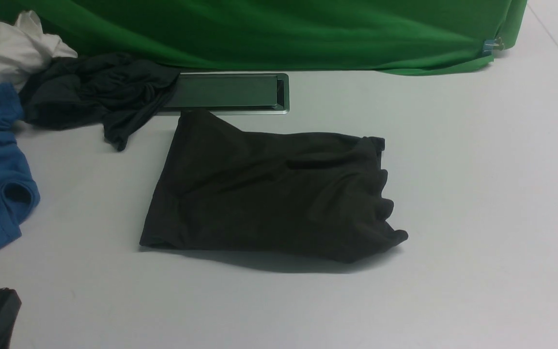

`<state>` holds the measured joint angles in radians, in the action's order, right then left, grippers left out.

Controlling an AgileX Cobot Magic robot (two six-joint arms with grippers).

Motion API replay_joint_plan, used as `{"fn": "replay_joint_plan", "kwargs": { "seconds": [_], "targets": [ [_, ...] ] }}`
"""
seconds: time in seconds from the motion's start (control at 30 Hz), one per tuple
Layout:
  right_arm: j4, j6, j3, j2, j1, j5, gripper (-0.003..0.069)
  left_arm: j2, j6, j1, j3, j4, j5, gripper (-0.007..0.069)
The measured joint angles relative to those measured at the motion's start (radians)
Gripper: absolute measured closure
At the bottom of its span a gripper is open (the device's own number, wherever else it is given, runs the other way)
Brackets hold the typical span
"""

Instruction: Fold a long-sleeved shirt on a white desktop.

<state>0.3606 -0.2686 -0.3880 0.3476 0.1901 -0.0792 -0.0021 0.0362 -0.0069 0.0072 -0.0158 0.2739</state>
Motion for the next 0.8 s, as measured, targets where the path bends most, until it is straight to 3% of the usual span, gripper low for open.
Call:
{"fn": "replay_joint_plan", "kwargs": {
  "seconds": [0.8],
  "targets": [
    [0.0,0.0,0.006,-0.007,0.0,0.001,0.0456,0.0,0.012,-0.021,0.0,0.004,-0.01,0.0607]
  ]
}}
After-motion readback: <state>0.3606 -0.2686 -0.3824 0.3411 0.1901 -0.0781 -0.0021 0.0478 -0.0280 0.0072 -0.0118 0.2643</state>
